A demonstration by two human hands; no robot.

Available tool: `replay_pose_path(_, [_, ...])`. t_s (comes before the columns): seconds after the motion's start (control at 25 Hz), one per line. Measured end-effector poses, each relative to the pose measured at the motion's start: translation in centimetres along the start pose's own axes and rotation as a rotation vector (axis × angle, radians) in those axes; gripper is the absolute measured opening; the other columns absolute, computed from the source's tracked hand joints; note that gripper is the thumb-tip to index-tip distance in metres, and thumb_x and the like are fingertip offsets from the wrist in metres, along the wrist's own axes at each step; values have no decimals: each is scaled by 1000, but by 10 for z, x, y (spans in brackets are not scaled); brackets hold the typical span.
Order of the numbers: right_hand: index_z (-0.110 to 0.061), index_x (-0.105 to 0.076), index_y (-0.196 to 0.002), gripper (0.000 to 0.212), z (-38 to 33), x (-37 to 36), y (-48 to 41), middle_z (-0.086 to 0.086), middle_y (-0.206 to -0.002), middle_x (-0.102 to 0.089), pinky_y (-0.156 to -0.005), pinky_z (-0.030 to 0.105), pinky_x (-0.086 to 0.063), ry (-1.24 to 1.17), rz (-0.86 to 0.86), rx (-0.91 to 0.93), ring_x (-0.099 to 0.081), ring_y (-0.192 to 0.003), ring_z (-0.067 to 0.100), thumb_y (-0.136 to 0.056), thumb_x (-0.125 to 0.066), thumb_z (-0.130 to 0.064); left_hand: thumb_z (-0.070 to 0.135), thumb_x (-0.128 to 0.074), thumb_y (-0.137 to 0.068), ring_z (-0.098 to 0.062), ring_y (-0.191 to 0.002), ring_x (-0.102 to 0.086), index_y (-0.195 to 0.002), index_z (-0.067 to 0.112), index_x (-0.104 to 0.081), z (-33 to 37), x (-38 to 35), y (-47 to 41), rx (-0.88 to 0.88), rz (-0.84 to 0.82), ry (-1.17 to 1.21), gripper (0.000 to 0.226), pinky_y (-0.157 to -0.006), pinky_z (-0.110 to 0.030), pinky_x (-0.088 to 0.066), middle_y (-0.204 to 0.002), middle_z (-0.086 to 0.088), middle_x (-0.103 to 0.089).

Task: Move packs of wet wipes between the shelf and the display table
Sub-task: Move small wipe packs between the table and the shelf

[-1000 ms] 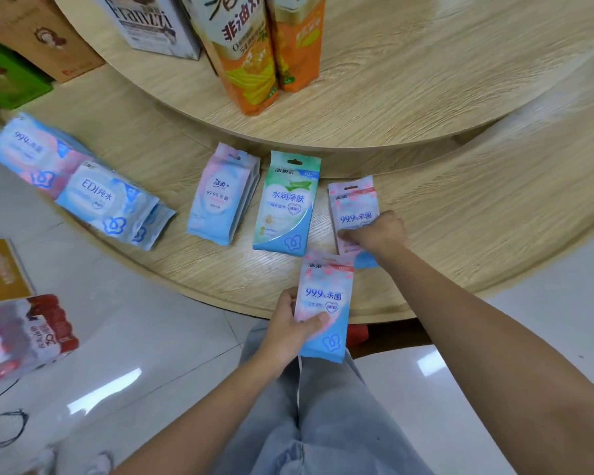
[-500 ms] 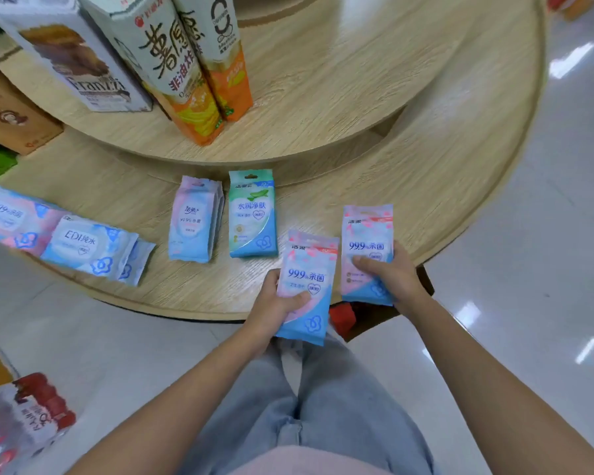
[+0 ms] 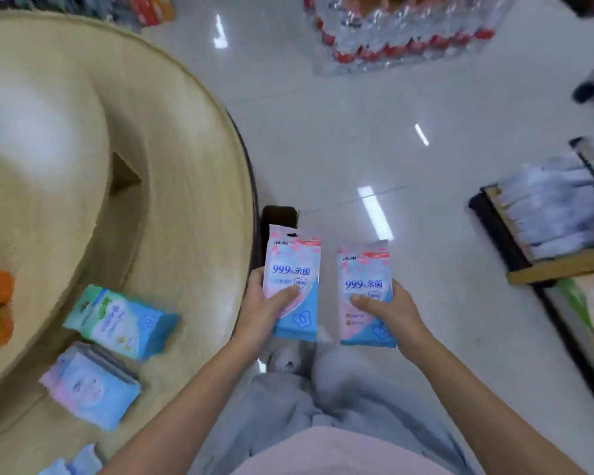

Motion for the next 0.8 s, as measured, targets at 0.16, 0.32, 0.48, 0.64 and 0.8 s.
replay_pose_path(0.16, [-12, -58, -95, 29, 53, 89, 53, 11, -94, -71, -63, 32, -59, -255, 271, -9, -68, -74, 23, -75, -75, 0, 15, -74, -69, -9, -78, -69, -105, 12, -50, -14, -85, 7, 30, -261, -199, 44, -64, -25, -54, -101, -5, -67])
replay_pose_path(0.32, [-12, -60, -96, 28, 117, 174, 115, 10, -93, -72, -66, 32, -60, -467, 500, -8, -70, -73, 22, -76, -74, 1, 28, -75, -62, -27, -93, -69, -113, 9, -50, -37, -190, 34, 68, -492, -399, 60, -80, -43, -57, -107, -10, -69])
replay_pose_path(0.48, [-14, -61, -95, 27, 181, 256, 179, 2, -84, -73, -54, 23, -55, -648, 698, 1, -71, -64, 13, -77, -73, 2, 19, -76, -73, -18, -81, -67, -105, 14, -50, -79, -308, 81, 55, -669, -515, 42, -59, -25, -53, -101, -5, -67])
replay_pose_path(0.64, [-12, -61, -96, 28, 229, 338, 230, 8, -91, -73, -59, 25, -57, -742, 830, -12, -72, -69, 14, -76, -74, 2, 17, -76, -71, -17, -80, -67, -100, 17, -50, -133, -410, 141, 107, -796, -555, 38, -63, -28, -53, -101, -3, -67])
replay_pose_path(0.8, [-12, -59, -91, 27, 250, 423, 266, 12, -91, -71, -61, 31, -59, -849, 981, 28, -70, -67, 18, -75, -72, 6, 6, -69, -82, -19, -81, -68, -103, 15, -50, -182, -484, 196, 156, -903, -632, 29, -65, -30, -56, -102, -4, -67])
Point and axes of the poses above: each hand's wrist, its own y-axis away from the middle knuckle, its own x-axis out of the back of the hand, z = x × y, the point moved 3 cm from there along -y, towards the middle knuckle
